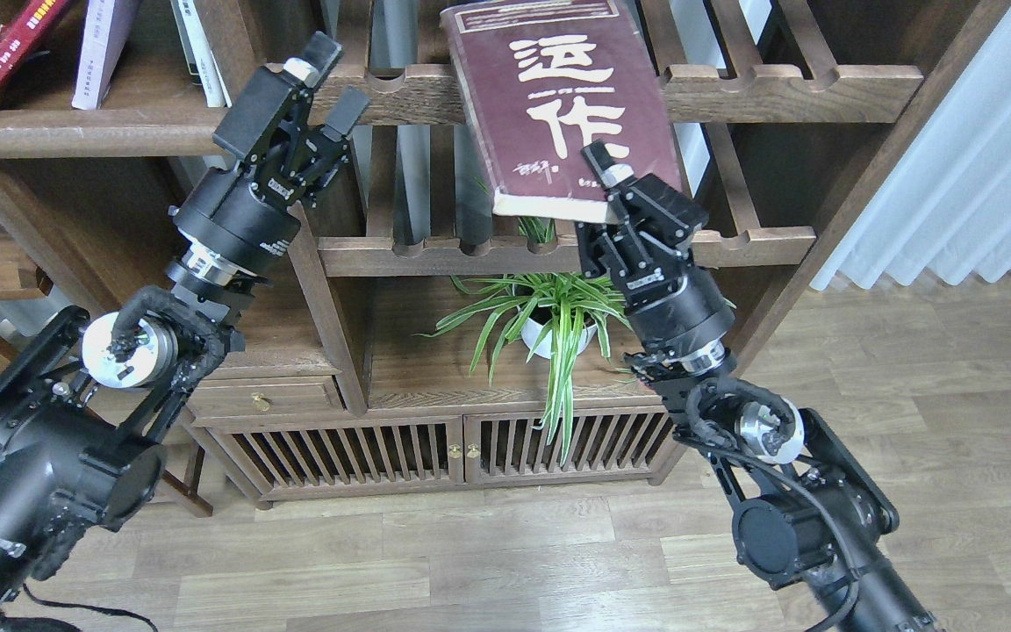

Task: Organize books on shelf
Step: 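Pull the maroon book off the upper shelf with both grippers, then hold the maroon book upright between both grippers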

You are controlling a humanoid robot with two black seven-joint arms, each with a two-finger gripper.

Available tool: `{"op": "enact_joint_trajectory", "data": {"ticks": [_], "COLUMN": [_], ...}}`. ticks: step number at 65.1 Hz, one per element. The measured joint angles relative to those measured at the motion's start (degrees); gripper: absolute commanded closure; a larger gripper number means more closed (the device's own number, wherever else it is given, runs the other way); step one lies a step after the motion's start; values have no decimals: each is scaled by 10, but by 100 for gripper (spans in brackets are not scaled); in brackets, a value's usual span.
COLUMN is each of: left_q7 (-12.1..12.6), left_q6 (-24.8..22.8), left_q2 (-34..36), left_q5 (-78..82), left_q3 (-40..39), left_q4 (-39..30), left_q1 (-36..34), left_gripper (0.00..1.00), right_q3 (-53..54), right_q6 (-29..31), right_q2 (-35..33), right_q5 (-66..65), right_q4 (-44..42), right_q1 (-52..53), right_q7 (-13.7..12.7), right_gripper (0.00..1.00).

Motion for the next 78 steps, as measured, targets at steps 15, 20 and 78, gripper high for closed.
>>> {"op": "enact_joint_trajectory", "data": {"ticks": [15, 20, 78], "left_q7": [9, 20, 34], "left_q6": [0, 0, 0], "left_q2": [27, 30, 27], "left_q5": [-31, -35, -72], "left_q3": [13, 19, 76], "left_q4": [0, 0, -3], "left_q1": [-2, -2, -3], "left_gripper": [11, 11, 23], "right_q3": [-26, -44, -79], "right_q6": [0, 0, 0], "right_q2": [0, 0, 0], "right_q5": [2, 2, 0], "right_q4": [3, 3, 4], "right_q1": [1, 2, 4], "right_q7": [0, 0, 0], "right_gripper": [95, 95, 94]}}
